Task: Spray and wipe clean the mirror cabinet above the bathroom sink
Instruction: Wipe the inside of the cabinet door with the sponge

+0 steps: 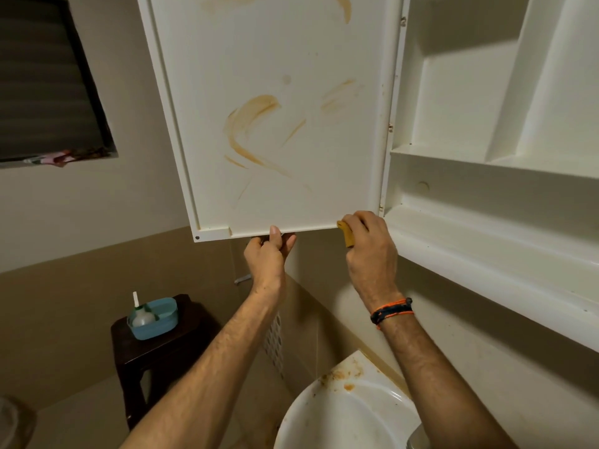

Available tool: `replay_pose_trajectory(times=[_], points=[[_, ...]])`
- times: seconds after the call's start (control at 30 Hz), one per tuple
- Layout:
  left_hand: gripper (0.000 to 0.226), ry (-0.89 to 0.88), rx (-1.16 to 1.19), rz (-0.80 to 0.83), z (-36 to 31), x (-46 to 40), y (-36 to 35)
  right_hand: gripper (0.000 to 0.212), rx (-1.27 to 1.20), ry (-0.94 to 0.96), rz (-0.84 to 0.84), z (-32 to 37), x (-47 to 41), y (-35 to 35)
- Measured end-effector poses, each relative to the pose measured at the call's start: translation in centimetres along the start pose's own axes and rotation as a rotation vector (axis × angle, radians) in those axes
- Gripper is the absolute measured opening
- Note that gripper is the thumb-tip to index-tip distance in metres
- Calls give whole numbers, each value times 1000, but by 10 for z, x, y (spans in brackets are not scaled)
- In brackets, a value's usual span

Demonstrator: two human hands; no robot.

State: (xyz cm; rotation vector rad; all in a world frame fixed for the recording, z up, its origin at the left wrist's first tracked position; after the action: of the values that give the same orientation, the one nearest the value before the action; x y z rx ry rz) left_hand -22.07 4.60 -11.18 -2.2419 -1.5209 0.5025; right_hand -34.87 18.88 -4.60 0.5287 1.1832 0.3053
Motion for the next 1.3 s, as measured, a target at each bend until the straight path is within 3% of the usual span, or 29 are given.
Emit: replay_pose_trajectory(times=[0.2,0.3,0.4,0.57,0.7,0.83,0.97,1.1,1.2,1.3], points=[[16,-16,42,-8,2,-4,3,31,58,88,54,12,4,-9],[16,-24,41,2,1,-5,5,29,79,32,15,1,3,-2],[16,-27,27,0,-1,-5,5,33,19,-4,49,5,5,-6],[22,-4,-70,-12,-7,1,4,34,-111,96,154,18,5,-10],[28,18,-153,-9,-16,10,8,47,-301,-29,88,4,-5,2],[27,-12,-378,51,-35,19,19,59,-298,-65,-32,-4,-11,26],[17,-169,-594,-138,-67,36,44,58,-337,-14,-169,-6,-19,47],[20,-501,-604,-383,-113,59,58,57,-311,-15,-235,-7,-24,46],[31,-655,-633,-406,-136,57,58,63,-297,-7,-292,-5,-29,41],[44,-696,-724,-366,-150,42,56,70,-269,-1,-306,0,-33,31]])
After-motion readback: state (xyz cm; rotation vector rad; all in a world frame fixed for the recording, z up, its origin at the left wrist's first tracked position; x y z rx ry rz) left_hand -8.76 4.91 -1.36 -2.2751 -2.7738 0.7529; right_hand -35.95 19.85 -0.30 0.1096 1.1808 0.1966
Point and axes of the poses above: each hand's wrist, its own x-axis away from the middle knuckle, its own y-axis out of the back of the hand, z = x × y, the point moved 8 cm from there along -x, towards the middle knuckle, and after that the axes turned 8 degrees about z, right-handed, at the moved point
